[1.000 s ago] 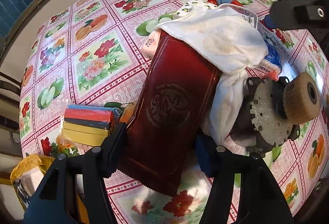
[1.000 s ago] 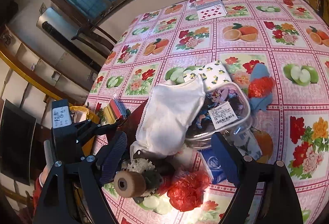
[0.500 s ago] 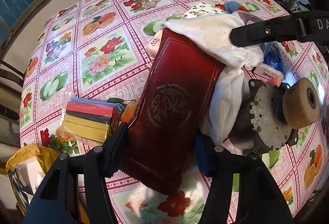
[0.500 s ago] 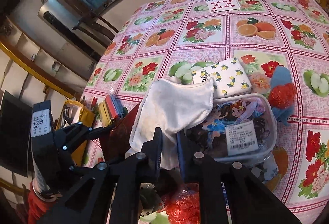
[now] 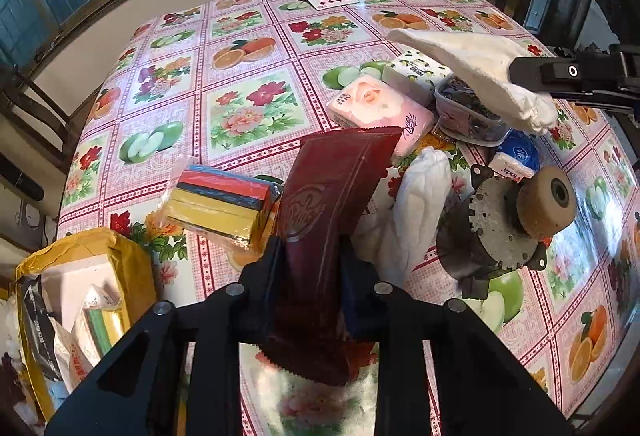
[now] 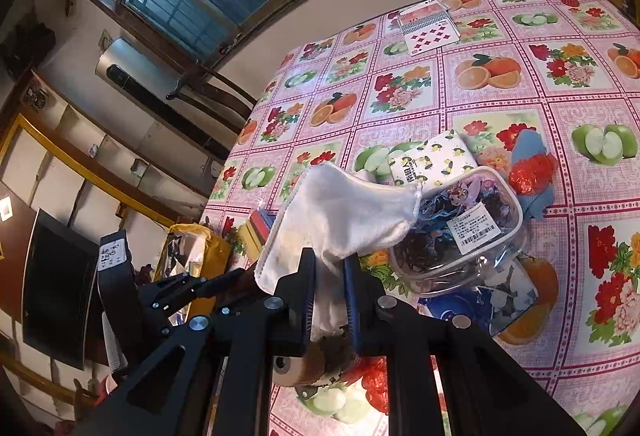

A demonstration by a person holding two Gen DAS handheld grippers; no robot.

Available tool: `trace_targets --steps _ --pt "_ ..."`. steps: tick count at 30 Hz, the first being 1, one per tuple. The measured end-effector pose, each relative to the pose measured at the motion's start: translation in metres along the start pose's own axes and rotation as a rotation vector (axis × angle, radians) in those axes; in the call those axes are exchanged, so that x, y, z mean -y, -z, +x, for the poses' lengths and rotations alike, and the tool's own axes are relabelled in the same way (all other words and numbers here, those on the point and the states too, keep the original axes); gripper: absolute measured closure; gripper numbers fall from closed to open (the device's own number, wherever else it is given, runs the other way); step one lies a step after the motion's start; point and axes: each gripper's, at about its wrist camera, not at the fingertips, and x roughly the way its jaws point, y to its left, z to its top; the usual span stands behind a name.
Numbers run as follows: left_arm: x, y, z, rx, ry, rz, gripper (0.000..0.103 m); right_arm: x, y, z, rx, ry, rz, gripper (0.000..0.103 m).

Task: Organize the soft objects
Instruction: 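Close left gripper on dark red snack bag while right closes on white cloth, then carry red bag and white cloth into the box and open both grippers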

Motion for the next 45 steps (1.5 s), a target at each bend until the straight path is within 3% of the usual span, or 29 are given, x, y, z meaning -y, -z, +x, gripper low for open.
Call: trace_targets --steps 9,15,23,35,42,45 --pt "-0.003 0.016 -0.004 -0.006 -0.007 -0.042 0.080 -0.004 0.013 -0.010 0.013 -0.012 0.013 0.089" --pt "0.001 0.024 -0.019 0.054 -0.050 -0.037 0.082 -0.005 0.019 -0.017 0.029 -0.030 0.027 0.089" --pt "-0.005 0.025 -0.042 0.099 -0.049 -0.054 0.082 -0.019 0.020 -0.024 0.042 -0.045 0.016 0.089" --pt "-0.068 0.053 -0.095 0.156 -0.140 -0.153 0.082 -0.094 0.026 0.003 0.003 -0.117 -0.075 0.089" --pt "-0.113 0.075 -0.108 0.164 -0.202 -0.217 0.082 -0.153 0.036 0.047 -0.061 -0.160 -0.128 0.089" --pt "-0.134 0.084 -0.109 0.160 -0.262 -0.245 0.082 -0.182 0.041 0.072 -0.087 -0.178 -0.145 0.089"
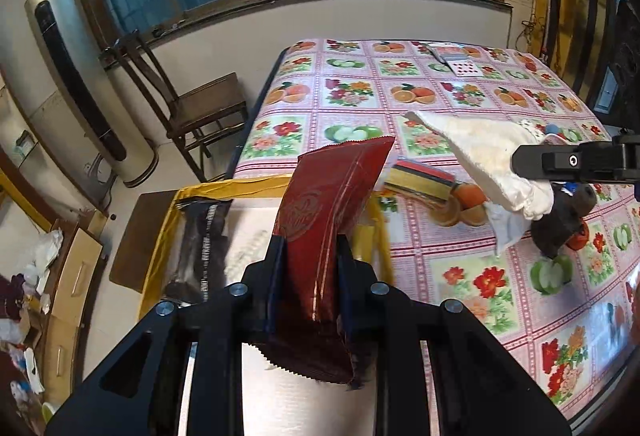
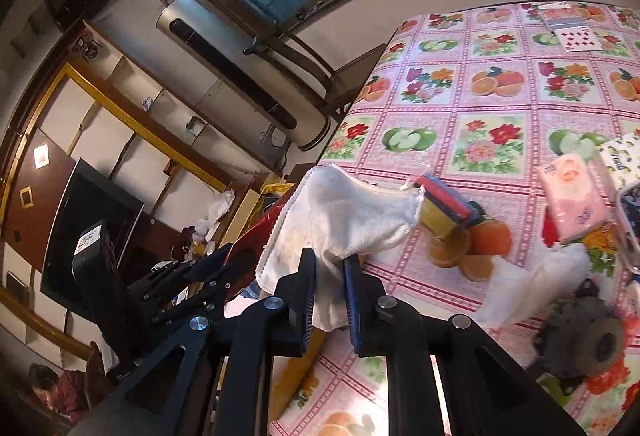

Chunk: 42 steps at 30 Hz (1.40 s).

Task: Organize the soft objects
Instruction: 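Carry red bag and white cloth into the box and open both grippers, then move both grippers back over the pile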

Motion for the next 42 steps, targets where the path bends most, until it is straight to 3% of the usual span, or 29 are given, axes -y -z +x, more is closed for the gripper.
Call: trace_targets --steps 9,15,18,21,22,24,26,29,34,42 --pt "-0.050 0.026 0.037 -0.078 -0.087 -0.078 0.082 -0.033 0.013 0.111 -0.112 0.019 0.022 0.089" --pt "-0.056 0.039 0.048 -0.079 -0.104 -0.100 0.082 -0.039 0.033 0.157 -0.177 0.064 0.012 0.085" --pt "-0.058 0.045 0.050 -0.076 -0.094 -0.111 0.081 -0.035 0.040 0.163 -0.196 0.039 0.024 0.083" --pt "-0.062 0.046 0.048 -0.054 -0.101 -0.132 0.077 -0.030 0.042 0.156 -0.190 0.014 0.042 0.060" --pt "-0.063 0.047 0.047 -0.052 -0.113 -0.143 0.073 -0.028 0.040 0.151 -0.180 0.006 0.048 0.059" --pt "-0.062 0.048 0.043 -0.027 -0.163 -0.143 0.051 -0.029 0.040 0.142 -0.161 0.000 0.038 0.057" --pt "-0.063 0.049 0.036 0.011 -0.199 -0.149 0.037 -0.031 0.040 0.131 -0.145 0.019 0.011 0.057" --pt "-0.065 0.049 0.021 0.052 -0.228 -0.179 0.021 -0.036 0.045 0.111 -0.119 0.011 -0.009 0.054" --pt "-0.050 0.046 -0.007 0.109 -0.250 -0.161 0.020 -0.032 0.053 0.065 -0.074 -0.024 -0.028 0.048" --pt "0.006 0.032 -0.033 0.181 -0.153 -0.141 0.019 -0.012 0.069 -0.028 0.052 0.030 -0.072 0.044"
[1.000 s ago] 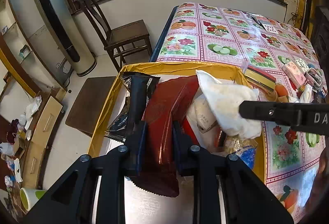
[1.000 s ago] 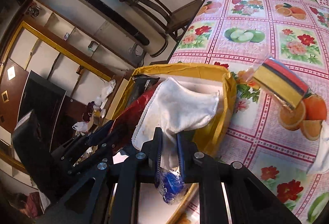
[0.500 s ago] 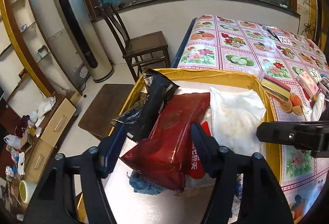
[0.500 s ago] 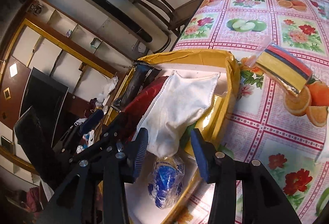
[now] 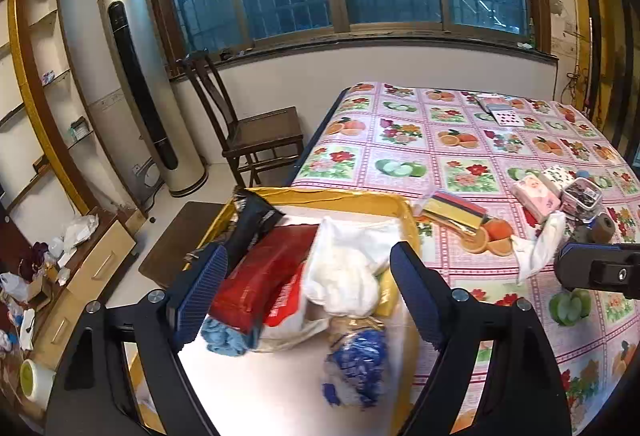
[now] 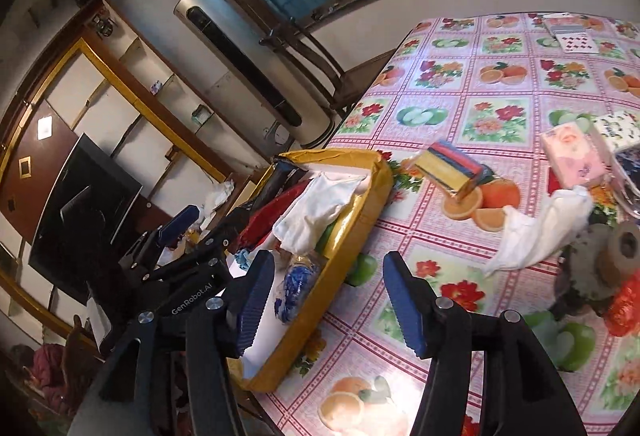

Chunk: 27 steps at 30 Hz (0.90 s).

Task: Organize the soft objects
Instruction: 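Move both grippers back over the pile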

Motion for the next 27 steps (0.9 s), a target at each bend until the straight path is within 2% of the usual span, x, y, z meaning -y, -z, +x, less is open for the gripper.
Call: trace_targets --steps 5,7,10,13,15,19,23,27 --pt "0.040 -0.006 -0.008 0.010 0.048 0.039 0.019 0.029 0.007 -0.049 0.043 0.058 0.021 0.041" --pt "0.054 -0.010 -0.006 -0.011 0.079 0.039 0.019 0.042 0.008 -0.064 0.058 0.080 0.032 0.041" --pt "0.072 -0.017 0.000 -0.066 0.149 0.004 0.019 0.066 0.009 -0.086 0.089 0.103 0.069 0.037" --pt "0.090 -0.023 0.015 -0.162 0.233 -0.041 0.019 0.087 0.010 -0.101 0.108 0.108 0.108 0.036" --pt "0.101 -0.027 0.028 -0.218 0.264 -0.072 0.019 0.099 0.009 -0.106 0.111 0.109 0.126 0.036" --pt "0.114 -0.034 0.057 -0.288 0.270 -0.145 0.019 0.119 0.007 -0.115 0.118 0.105 0.147 0.036" --pt "0.121 -0.034 0.099 -0.409 0.292 -0.261 0.019 0.136 0.005 -0.123 0.127 0.101 0.162 0.036" --pt "0.129 -0.032 0.127 -0.471 0.236 -0.318 0.019 0.156 0.002 -0.127 0.130 0.097 0.185 0.035"
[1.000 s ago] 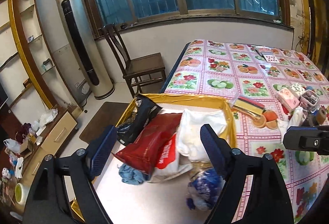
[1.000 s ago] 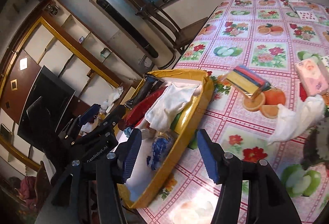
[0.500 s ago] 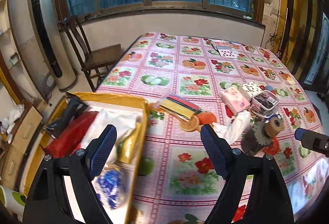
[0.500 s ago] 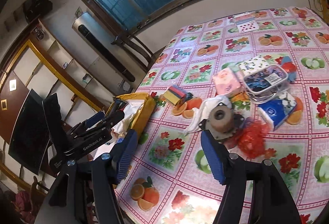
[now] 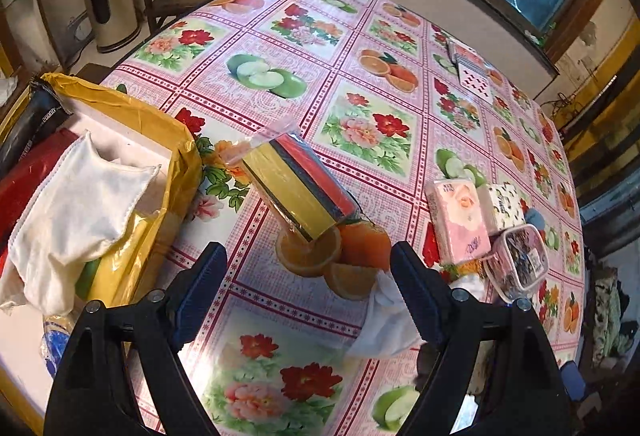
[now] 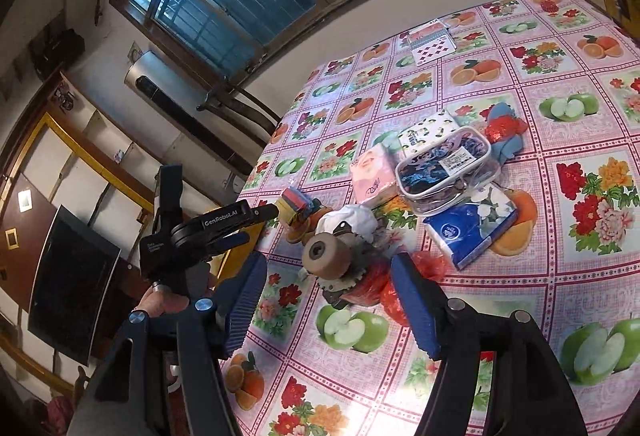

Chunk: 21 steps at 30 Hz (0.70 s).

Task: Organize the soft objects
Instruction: 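Move both grippers back over the pile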

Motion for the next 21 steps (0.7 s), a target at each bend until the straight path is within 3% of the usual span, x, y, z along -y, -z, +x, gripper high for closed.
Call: trace_targets --steps 2,5,14,21 --pt "-0.002 -0.006 0.006 0.011 -0.030 -0.049 0.019 0.009 -0.004 0.001 -0.002 -0.002 0.009 0.035" --pt "-0.004 -0.015 0.021 -0.020 -0.017 -0.125 0.019 0.020 -0.008 0.006 -0.016 -0.013 0.024 0.035" --pt "0.006 -0.030 0.054 -0.066 -0.066 -0.179 0.019 0.033 -0.021 0.016 -0.043 -0.010 0.007 0.035" --pt "0.012 -0.030 0.059 -0.067 -0.080 -0.104 0.019 0.024 -0.043 0.037 -0.081 0.063 -0.084 0.035"
